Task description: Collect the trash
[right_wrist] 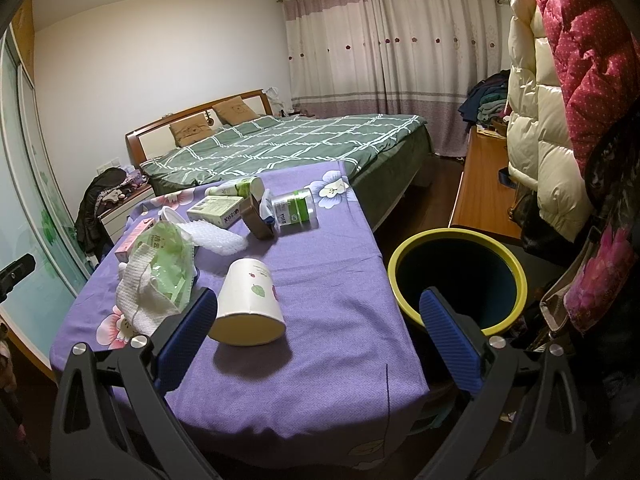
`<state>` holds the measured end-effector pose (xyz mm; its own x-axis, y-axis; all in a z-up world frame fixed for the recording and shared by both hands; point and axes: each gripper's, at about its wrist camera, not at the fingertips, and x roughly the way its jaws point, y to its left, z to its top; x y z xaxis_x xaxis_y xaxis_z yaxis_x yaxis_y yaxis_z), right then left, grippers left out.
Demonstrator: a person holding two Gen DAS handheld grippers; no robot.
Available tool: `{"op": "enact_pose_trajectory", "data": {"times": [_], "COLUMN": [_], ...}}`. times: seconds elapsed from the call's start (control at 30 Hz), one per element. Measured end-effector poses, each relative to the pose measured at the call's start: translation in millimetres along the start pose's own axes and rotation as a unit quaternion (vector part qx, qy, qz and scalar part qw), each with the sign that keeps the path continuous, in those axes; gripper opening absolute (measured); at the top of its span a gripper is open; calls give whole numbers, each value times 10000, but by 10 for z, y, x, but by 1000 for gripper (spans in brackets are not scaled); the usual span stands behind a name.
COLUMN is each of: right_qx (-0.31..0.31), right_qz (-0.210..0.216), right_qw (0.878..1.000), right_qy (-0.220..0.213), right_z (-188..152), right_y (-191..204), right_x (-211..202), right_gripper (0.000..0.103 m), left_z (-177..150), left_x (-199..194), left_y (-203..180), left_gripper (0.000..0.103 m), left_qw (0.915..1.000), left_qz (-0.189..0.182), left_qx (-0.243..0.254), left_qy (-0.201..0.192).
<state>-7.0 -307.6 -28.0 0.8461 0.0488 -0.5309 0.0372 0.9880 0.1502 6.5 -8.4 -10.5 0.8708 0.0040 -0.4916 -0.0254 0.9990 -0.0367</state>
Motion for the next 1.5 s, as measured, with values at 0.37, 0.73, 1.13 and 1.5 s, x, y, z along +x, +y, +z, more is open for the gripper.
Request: {"op": "enact_pose_trajectory", "data": {"times": [0.37, 0.73, 1.13, 1.5], "right_qx": [-16, -440, -1290, -1338], "right_qz": [-5, 517, 1395, 1537], "right_qw": [10000, 9973, 9799, 9755], "right_qy": [19, 286, 606, 826], "right_z": [-20, -61, -306, -181], "right_y": [0, 479, 1538, 1872], "right_x": [31, 361, 836, 1253], "right_gripper": [97, 97, 97, 76], "left_z": [-3, -120, -120, -181], "left_x": [16, 83, 139, 218], "left_y": [-1, 205, 505, 692], "left_gripper": [99, 99, 99, 99], "left_qw": [10000, 9995, 9984, 9976], "left_qz": [10, 264, 432, 433], "left_qx": [-7, -149, -349, -503], "left_qy": [13, -79, 46, 193]}}
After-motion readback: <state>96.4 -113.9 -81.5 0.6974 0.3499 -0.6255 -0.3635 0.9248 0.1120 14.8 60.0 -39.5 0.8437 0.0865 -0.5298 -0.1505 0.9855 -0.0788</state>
